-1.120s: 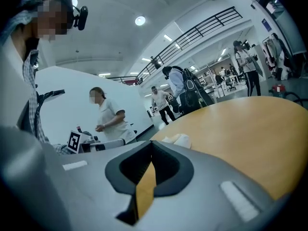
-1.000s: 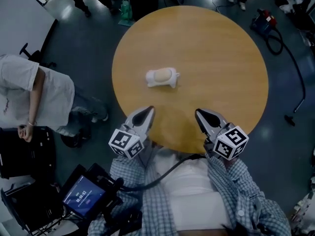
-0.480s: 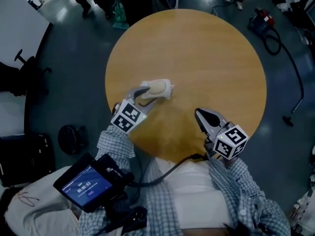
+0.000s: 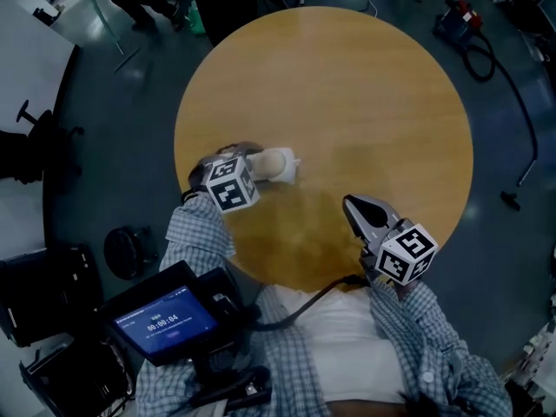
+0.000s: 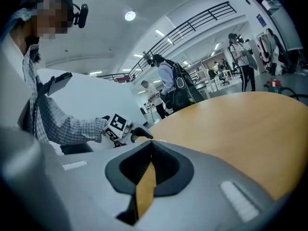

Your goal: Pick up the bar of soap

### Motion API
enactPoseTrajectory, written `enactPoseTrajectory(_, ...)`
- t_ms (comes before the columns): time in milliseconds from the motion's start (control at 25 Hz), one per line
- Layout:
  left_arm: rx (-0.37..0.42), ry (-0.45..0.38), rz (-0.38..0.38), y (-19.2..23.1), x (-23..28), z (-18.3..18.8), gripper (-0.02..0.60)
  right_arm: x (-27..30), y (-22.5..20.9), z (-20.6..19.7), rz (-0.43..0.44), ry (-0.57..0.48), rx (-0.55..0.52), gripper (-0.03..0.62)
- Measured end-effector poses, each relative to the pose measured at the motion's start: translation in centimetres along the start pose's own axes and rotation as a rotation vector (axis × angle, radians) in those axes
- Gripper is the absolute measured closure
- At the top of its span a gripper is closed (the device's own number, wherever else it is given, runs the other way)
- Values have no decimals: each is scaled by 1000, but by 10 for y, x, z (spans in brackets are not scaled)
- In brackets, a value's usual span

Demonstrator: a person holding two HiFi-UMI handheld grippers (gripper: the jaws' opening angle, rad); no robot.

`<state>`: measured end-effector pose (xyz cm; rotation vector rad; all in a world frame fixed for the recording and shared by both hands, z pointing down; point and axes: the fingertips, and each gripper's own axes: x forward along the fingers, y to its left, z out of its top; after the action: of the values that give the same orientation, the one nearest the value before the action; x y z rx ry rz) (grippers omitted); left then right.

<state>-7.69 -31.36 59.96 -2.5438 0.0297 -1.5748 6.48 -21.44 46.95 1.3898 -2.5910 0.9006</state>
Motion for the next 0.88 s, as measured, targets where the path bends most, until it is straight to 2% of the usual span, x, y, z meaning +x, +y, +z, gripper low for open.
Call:
enactPoseTrajectory(320, 33, 50, -139, -10, 17, -11, 252, 4, -9, -4, -23, 6, 33, 589)
enactPoseTrajectory(640, 73, 25, -107, -10, 23, -4, 272, 24, -13, -7, 11, 41, 26, 589)
enactPoseTrajectory(760, 90, 18, -92, -14, 22, -1, 321, 31, -12, -2, 31, 40, 21, 589)
enactPoseTrajectory(880, 88, 3, -71, -14, 22, 1, 325, 40, -12, -1, 44, 53, 4, 589)
